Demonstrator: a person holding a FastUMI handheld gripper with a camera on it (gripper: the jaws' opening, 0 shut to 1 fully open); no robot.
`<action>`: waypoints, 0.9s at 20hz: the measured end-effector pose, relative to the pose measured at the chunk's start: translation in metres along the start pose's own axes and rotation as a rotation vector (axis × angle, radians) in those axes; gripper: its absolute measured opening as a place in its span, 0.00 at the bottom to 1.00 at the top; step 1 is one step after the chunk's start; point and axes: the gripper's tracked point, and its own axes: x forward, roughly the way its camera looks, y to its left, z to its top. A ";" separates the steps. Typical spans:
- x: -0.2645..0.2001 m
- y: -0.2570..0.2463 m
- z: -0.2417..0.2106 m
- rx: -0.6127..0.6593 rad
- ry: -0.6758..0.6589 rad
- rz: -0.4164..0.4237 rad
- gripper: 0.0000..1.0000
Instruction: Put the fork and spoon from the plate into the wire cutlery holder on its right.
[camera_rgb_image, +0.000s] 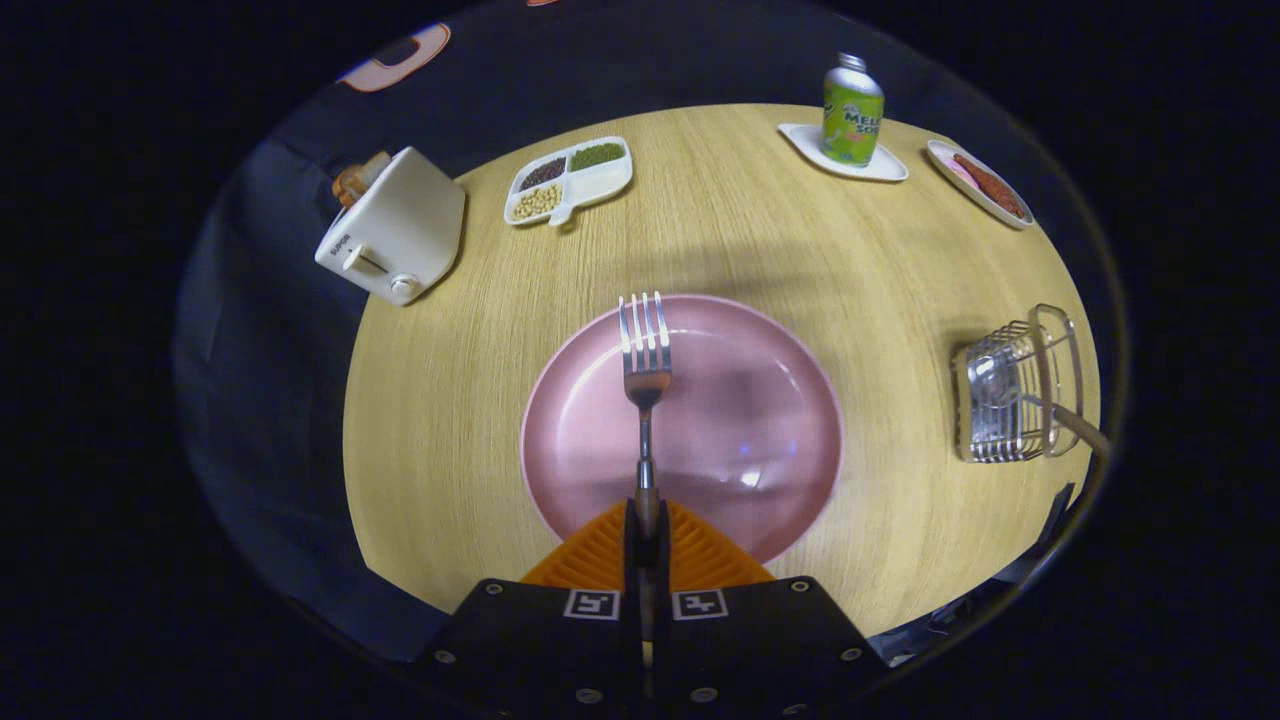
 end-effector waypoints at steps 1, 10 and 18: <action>-0.011 -0.013 0.007 0.002 -0.019 -0.014 0.05; -0.100 -0.157 0.025 0.020 -0.035 -0.170 0.05; -0.124 -0.220 0.012 -0.100 0.140 -0.207 0.05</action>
